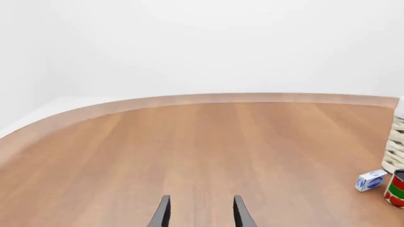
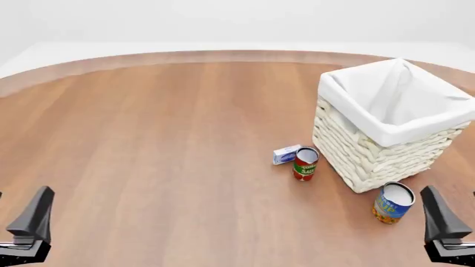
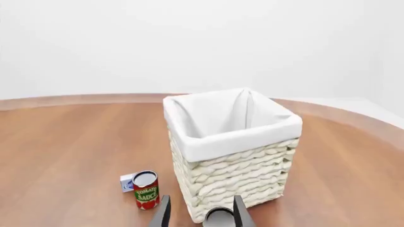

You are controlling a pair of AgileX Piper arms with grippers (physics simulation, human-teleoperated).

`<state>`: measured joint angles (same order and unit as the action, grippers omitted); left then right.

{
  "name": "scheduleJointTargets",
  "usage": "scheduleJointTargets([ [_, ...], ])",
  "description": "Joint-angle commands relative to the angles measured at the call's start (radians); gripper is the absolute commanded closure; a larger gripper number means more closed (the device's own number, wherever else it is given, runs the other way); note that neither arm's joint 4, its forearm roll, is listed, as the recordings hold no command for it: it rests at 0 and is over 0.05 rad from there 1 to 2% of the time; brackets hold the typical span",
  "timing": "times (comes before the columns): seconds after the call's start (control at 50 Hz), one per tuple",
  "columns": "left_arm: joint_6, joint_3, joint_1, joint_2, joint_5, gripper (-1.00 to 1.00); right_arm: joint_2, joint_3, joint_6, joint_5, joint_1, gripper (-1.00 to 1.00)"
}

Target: Pick up the ketchup, and put it in the basket.

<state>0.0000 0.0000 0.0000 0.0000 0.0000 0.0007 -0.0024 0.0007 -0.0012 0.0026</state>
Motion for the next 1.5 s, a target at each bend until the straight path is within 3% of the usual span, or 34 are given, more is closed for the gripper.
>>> scheduleJointTargets([
  [0.02,0.0,0.0,0.0,0.0,0.0,-1.0,0.0,-0.004,-0.002,-0.003,0.001,-1.0],
  [0.28,0.0,0.0,0.0,0.0,0.0,-1.0,0.0,-0.014,-0.018,0.002,0.026,-1.0],
  [0.36,0.0,0.0,0.0,0.0,0.0,-1.0,0.0,-0.018,-0.071,0.014,0.056,-1.0],
  [0.56,0.0,0.0,0.0,0.0,0.0,-1.0,0.004,-0.065,-0.13,0.043,0.146,-1.0],
  [0.62,0.0,0.0,0.0,0.0,0.0,-1.0,0.041,-0.075,-0.13,0.013,0.185,-1.0],
  [0.74,0.0,0.0,0.0,0.0,0.0,-1.0,0.232,-0.069,-0.173,-0.164,0.297,-1.0],
  [0.84,0.0,0.0,0.0,0.0,0.0,-1.0,0.328,-0.08,-0.165,-0.246,0.361,-1.0],
  [1.18,0.0,0.0,0.0,0.0,0.0,-1.0,0.589,-0.153,-0.163,-0.442,0.546,-1.0],
  [1.5,0.0,0.0,0.0,0.0,0.0,-1.0,0.765,-0.209,-0.147,-0.54,0.7,-1.0],
])
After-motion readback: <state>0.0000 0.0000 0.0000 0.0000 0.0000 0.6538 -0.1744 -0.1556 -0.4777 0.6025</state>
